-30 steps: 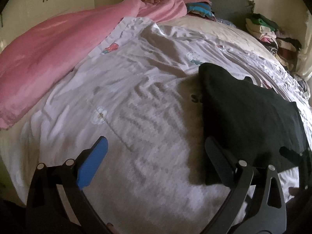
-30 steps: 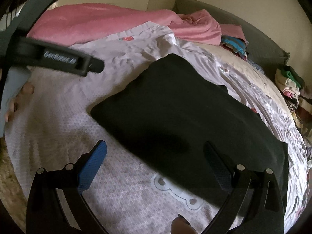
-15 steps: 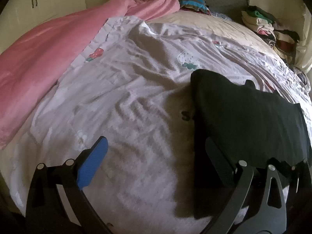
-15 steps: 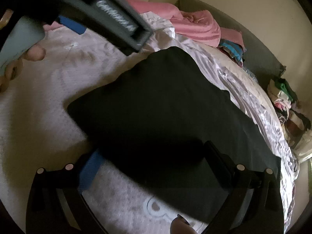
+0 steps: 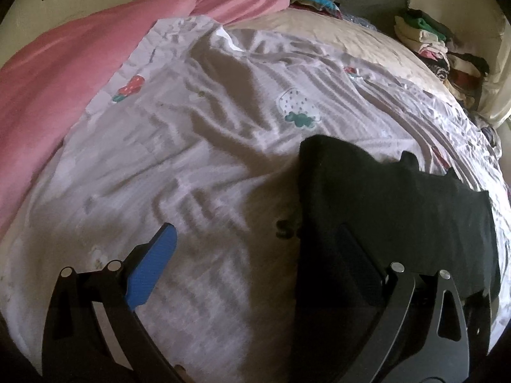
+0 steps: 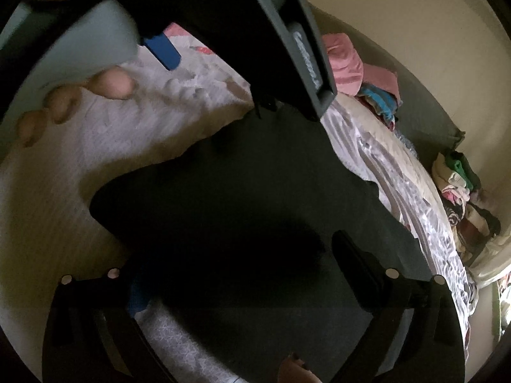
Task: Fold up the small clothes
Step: 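Move both open tools onto one end of the folded black sweatshirt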
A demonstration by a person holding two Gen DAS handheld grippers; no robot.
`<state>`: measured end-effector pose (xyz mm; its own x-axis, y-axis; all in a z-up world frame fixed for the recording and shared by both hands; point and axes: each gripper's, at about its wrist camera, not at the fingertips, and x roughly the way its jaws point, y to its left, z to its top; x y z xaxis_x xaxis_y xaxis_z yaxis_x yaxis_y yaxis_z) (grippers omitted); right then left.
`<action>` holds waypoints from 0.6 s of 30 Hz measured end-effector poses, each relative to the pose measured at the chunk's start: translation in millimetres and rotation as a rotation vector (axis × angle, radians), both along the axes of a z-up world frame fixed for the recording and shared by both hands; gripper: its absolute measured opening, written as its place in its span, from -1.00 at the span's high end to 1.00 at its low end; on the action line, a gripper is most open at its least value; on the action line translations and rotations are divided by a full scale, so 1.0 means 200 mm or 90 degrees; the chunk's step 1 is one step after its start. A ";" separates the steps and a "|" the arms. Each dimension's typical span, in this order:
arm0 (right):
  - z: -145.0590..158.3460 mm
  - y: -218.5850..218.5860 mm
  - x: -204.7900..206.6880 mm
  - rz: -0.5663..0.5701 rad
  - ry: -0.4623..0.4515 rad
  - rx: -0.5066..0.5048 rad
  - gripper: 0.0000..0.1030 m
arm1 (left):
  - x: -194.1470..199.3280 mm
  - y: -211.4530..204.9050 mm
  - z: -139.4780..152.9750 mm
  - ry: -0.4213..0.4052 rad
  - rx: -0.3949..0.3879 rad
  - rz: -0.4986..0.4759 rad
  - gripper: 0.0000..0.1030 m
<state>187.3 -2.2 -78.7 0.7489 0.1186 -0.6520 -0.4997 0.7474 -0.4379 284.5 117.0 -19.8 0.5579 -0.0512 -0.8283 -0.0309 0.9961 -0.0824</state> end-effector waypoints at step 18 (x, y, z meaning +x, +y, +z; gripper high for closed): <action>0.24 -0.25 -0.22 0.002 -0.062 0.173 0.69 | 0.12 -0.09 -0.11 0.070 -0.164 -0.005 -0.81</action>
